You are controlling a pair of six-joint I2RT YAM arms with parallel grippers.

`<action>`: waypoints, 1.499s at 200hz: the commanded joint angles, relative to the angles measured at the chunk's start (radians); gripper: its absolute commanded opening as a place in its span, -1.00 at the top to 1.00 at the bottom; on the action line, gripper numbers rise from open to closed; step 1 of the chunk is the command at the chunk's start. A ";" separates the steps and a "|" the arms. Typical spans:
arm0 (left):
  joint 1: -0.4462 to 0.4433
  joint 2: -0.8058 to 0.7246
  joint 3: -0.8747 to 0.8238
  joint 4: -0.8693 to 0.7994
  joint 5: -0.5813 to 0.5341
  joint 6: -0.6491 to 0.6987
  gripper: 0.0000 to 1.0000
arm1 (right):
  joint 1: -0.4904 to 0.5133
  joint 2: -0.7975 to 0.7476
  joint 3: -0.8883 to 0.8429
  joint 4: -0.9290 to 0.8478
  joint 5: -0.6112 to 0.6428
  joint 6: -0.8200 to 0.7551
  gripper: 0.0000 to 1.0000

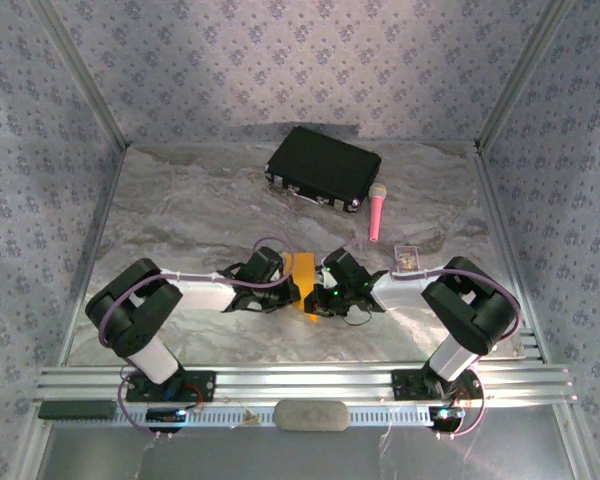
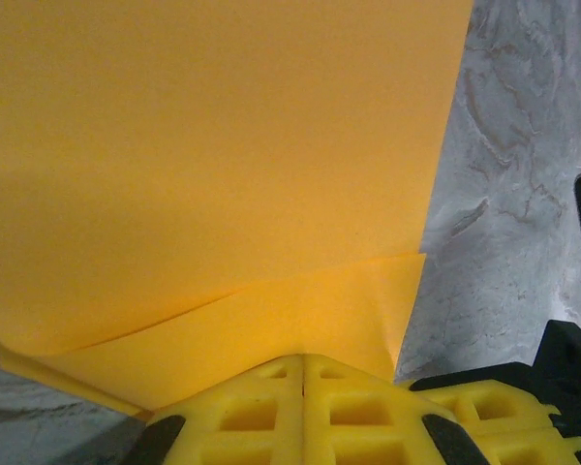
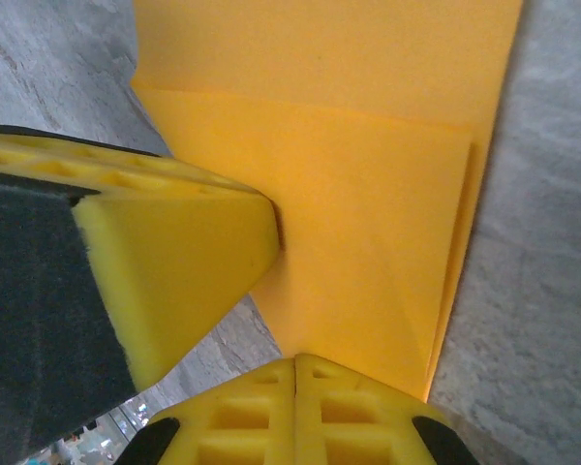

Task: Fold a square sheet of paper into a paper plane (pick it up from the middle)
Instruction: Third fold the triangle at the center of the table.

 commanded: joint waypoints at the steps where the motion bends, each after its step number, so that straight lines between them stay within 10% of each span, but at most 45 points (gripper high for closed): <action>1: 0.012 0.032 -0.036 -0.023 -0.034 -0.003 1.00 | -0.003 -0.013 -0.019 -0.064 0.018 0.012 1.00; 177: 0.030 0.007 -0.041 0.004 -0.009 0.014 1.00 | -0.024 -0.015 -0.049 -0.114 0.066 0.003 1.00; 300: 0.198 -0.031 -0.084 -0.036 -0.025 0.067 1.00 | -0.016 0.017 -0.029 -0.159 0.080 -0.021 1.00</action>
